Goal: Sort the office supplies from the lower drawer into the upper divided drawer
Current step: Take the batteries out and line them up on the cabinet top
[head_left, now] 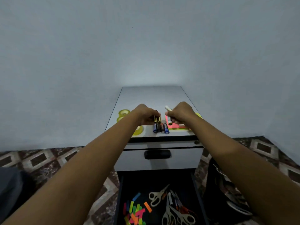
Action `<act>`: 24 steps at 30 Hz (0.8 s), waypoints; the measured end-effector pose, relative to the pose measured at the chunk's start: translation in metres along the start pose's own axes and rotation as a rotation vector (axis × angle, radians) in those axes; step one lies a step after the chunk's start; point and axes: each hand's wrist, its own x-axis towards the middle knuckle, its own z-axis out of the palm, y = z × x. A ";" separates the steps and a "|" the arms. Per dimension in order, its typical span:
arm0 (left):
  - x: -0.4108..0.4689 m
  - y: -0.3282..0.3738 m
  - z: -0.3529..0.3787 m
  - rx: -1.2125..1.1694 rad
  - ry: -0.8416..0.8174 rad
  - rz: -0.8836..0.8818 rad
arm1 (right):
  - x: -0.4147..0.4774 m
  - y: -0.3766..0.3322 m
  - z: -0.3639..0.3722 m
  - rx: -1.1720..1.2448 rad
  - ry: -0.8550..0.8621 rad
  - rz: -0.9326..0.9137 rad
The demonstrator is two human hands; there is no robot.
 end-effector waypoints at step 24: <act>0.077 -0.006 0.019 0.351 0.053 -0.049 | 0.068 0.007 0.041 -0.428 0.090 -0.095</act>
